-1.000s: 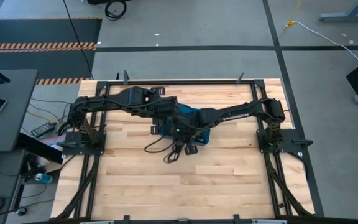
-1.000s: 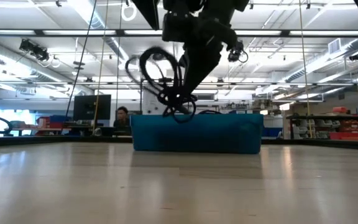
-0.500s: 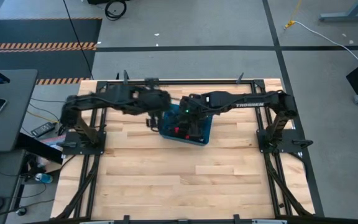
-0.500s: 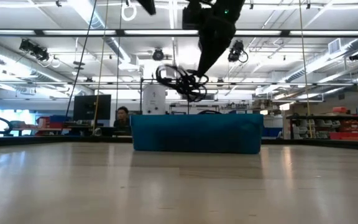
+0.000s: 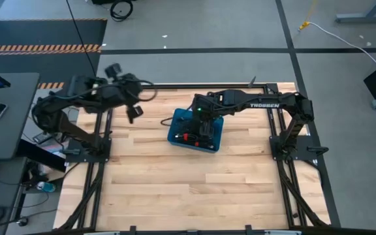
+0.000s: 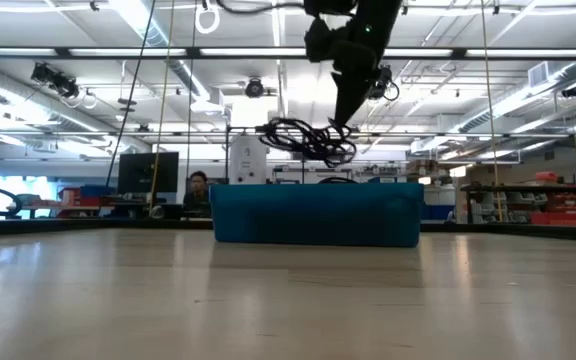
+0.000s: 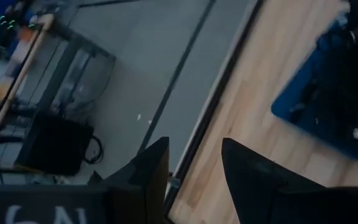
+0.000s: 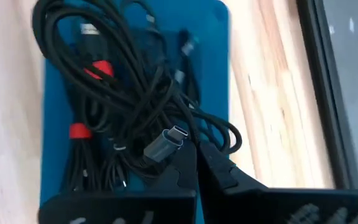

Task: Pick and place USB-C Cables
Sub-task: Put the black charger cable into the blue bin

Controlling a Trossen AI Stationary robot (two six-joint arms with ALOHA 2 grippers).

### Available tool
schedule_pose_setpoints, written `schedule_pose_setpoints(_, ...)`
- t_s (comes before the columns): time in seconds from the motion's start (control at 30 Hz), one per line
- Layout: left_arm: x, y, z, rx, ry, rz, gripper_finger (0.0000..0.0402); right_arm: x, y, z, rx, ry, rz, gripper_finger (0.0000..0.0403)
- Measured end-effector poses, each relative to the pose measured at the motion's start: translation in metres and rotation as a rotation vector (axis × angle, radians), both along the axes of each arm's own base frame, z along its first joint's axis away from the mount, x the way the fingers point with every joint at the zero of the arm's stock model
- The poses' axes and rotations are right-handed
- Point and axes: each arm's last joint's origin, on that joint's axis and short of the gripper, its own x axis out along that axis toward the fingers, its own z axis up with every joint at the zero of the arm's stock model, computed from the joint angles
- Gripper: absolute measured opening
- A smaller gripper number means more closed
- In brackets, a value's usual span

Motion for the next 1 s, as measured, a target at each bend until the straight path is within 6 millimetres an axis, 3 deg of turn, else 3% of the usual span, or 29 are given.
schedule_pose_setpoints(0.17,-0.021,0.001,0.008,-0.003,-0.085,0.066,0.0155,-0.007,0.000,-0.011,0.062,0.034,-0.156,0.0000)
schedule_pose_setpoints(0.37,-0.029,0.001,0.012,0.025,-0.091,0.068,0.0155,-0.010,0.018,-0.027,0.102,0.072,-0.231,0.0000)
schedule_pose_setpoints(0.7,-0.030,0.002,0.013,0.038,-0.089,0.072,0.0155,-0.015,0.054,-0.035,0.122,0.074,-0.388,0.0000)
schedule_pose_setpoints(1.0,-0.030,0.002,0.013,0.038,-0.091,0.073,0.0155,-0.023,0.062,-0.035,0.037,0.022,-0.646,0.0000)
